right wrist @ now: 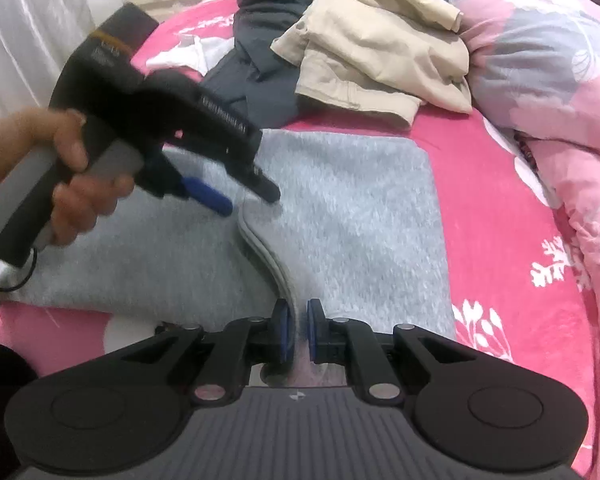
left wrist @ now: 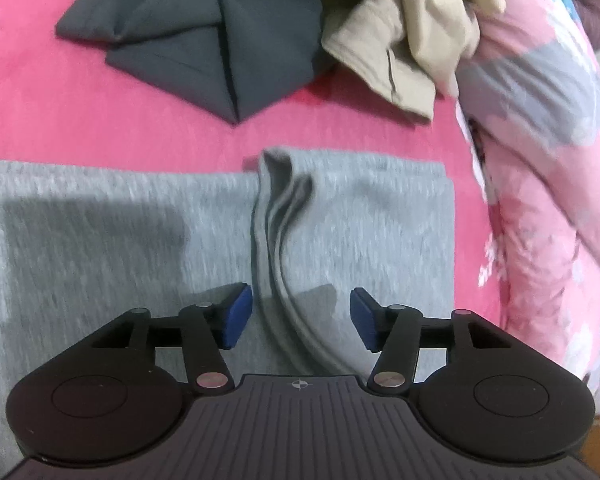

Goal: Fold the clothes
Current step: 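Grasp the fold ridge with the right tool while the left tool releases it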

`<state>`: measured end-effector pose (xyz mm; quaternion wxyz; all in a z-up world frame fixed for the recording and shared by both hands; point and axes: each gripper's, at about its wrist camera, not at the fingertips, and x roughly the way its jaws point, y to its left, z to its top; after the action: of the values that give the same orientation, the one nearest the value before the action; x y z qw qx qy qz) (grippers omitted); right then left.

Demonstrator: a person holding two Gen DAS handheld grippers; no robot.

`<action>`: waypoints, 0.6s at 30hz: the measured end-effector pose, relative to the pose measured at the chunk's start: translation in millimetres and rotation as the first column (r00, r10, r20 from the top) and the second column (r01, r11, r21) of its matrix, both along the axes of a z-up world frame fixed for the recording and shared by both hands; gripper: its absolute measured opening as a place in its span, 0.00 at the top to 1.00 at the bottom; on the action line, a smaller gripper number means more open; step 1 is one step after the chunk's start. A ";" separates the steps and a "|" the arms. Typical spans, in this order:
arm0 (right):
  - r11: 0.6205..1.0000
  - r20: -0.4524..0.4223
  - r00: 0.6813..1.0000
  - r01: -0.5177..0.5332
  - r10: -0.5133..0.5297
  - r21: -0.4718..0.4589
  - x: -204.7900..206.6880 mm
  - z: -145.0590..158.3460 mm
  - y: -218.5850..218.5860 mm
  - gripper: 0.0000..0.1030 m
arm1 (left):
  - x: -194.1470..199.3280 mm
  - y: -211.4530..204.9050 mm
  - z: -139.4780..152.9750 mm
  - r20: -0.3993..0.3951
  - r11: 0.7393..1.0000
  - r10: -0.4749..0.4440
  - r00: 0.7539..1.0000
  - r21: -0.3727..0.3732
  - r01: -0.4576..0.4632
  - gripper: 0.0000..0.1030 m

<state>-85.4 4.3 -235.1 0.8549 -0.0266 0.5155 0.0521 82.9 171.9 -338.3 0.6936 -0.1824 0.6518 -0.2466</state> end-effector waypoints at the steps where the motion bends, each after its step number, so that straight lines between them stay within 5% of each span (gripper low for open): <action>1: 1.000 0.003 1.000 -0.002 0.002 0.005 0.8 1.3 0.4 0.90 | -1.0 -1.7 0.3 0.003 1.000 -0.006 1.000 0.008 0.006 0.46; 13: 0.996 0.016 0.996 -0.089 0.089 0.007 3.4 -15.2 19.7 0.86 | 10.6 -23.0 -4.7 0.006 1.000 0.011 1.000 0.014 -0.011 0.49; 18: 0.983 0.004 0.987 -0.162 0.163 -0.087 -13.9 -18.5 35.1 0.44 | 14.0 -21.3 -6.9 -0.012 1.000 0.001 1.000 0.017 0.000 0.55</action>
<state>-99.3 39.4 -253.6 0.8486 -0.1057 0.5087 0.0995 97.0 150.5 -345.2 0.6913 -0.1781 0.6579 -0.2398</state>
